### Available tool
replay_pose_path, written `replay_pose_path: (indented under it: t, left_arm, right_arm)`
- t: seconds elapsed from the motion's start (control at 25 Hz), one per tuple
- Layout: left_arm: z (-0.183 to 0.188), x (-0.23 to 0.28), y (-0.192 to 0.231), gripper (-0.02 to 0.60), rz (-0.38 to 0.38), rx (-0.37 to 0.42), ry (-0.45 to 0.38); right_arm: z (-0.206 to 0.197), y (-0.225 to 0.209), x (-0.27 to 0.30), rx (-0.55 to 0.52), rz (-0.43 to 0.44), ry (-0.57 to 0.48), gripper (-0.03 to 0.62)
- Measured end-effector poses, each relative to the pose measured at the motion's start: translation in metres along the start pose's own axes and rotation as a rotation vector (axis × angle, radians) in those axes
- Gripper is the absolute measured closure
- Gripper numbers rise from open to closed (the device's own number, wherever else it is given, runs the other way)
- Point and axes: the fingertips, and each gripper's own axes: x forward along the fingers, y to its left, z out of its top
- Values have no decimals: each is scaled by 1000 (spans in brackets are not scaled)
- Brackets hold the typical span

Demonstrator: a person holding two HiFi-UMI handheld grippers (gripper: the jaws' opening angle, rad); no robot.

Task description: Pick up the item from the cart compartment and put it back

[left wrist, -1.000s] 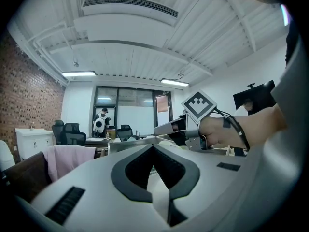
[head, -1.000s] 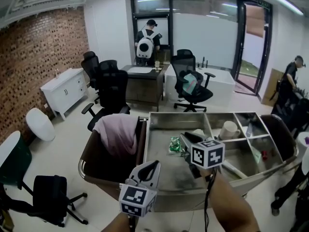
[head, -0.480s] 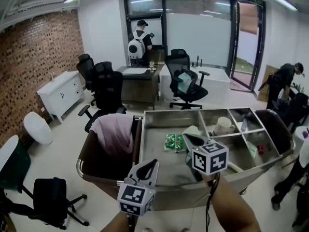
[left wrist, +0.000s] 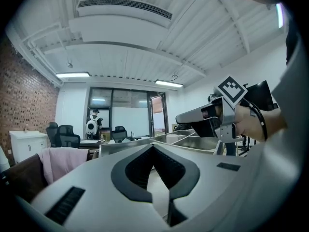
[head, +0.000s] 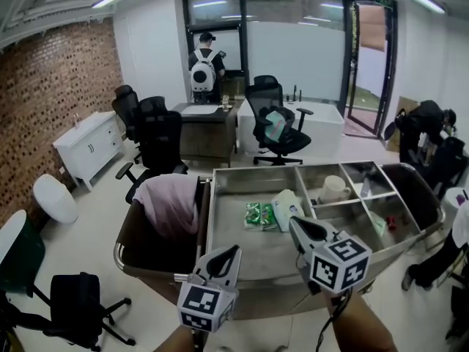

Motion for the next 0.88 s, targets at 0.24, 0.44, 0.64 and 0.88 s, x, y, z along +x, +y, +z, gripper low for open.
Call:
replay_pose_path:
  t: [0.24, 0.44, 0.64, 0.88]
  left_arm:
    - [-1, -8, -13, 581, -28, 5, -3]
    - [-11, -17, -23, 581, -41, -1, 9]
    - [-24, -23, -29, 581, -41, -3, 30]
    - [-23, -26, -39, 581, -60, 1, 33]
  right_arm:
    - [-5, 2, -40, 32, -11, -33, 589]
    - [-36, 0, -69, 79, -36, -7, 589]
    - [-70, -1, -90, 113, -60, 40, 589]
    - [-79, 1, -96, 123, -74, 41, 589]
